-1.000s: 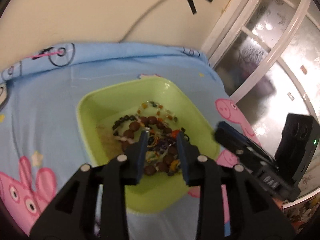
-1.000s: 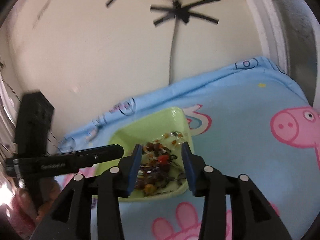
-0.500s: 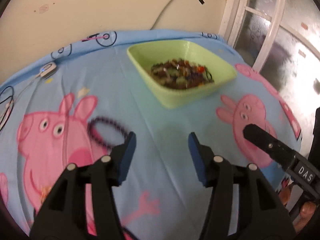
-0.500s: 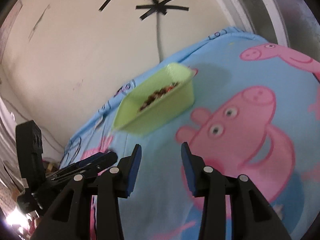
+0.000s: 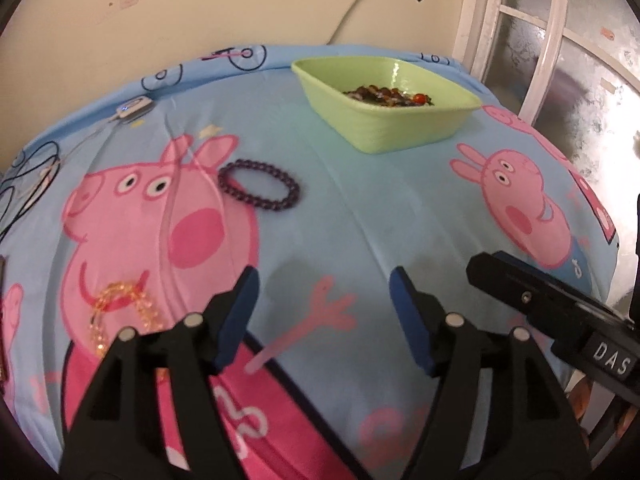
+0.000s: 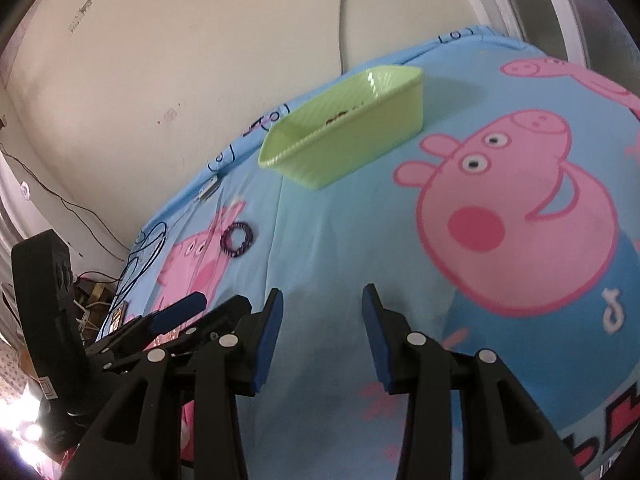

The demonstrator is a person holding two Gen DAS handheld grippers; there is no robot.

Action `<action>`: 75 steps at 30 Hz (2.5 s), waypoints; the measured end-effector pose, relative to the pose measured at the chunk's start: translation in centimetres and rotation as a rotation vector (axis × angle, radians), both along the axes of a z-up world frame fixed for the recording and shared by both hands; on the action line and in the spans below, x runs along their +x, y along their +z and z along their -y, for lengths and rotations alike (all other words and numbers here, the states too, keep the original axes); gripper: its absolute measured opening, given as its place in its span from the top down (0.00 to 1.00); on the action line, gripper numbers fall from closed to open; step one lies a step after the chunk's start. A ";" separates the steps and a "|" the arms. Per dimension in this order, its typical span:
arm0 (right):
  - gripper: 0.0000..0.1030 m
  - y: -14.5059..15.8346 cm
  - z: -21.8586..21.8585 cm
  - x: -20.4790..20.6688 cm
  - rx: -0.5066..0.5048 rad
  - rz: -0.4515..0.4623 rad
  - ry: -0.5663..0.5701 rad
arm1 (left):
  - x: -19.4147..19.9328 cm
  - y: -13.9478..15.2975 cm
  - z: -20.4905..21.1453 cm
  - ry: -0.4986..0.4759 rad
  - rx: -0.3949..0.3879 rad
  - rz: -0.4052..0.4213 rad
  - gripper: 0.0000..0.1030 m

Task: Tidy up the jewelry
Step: 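Move the right gripper back over the dark purple bead bracelet, then grasp the dark purple bead bracelet with the right gripper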

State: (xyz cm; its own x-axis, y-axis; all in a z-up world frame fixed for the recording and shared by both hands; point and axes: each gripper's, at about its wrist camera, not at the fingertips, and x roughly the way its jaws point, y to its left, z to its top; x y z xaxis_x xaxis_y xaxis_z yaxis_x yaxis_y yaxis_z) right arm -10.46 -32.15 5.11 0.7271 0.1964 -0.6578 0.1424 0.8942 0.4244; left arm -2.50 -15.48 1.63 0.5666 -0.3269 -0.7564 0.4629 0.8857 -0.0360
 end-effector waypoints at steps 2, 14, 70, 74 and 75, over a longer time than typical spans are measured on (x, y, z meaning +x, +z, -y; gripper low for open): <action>0.84 -0.2 -0.1 -0.2 0.006 -0.003 -0.004 | 0.1 -0.2 -0.4 0.008 -0.005 -0.016 0.37; 0.82 -0.7 -0.2 -1.1 0.033 0.034 -0.038 | -0.3 -0.6 -0.6 0.009 0.006 -0.024 0.30; 0.63 -0.9 -11.2 15.0 -0.379 -0.126 0.561 | 1.6 0.3 -13.7 0.209 -0.108 -0.083 0.49; 1.00 -1.2 -11.9 14.9 -0.476 -0.099 0.622 | 2.4 0.2 -14.4 0.248 -0.092 -0.085 0.93; 1.00 -1.2 -11.5 14.4 -0.449 -0.097 0.639 | 2.9 0.3 -14.9 0.248 -0.125 -0.110 0.94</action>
State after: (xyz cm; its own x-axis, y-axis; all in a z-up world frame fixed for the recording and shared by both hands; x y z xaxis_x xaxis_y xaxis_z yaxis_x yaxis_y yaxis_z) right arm 3.91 -20.63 3.87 0.4983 0.2575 -0.8279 -0.4391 0.8983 0.0151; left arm 0.39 -0.55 1.89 0.5577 -0.2831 -0.7803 0.2202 0.9568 -0.1897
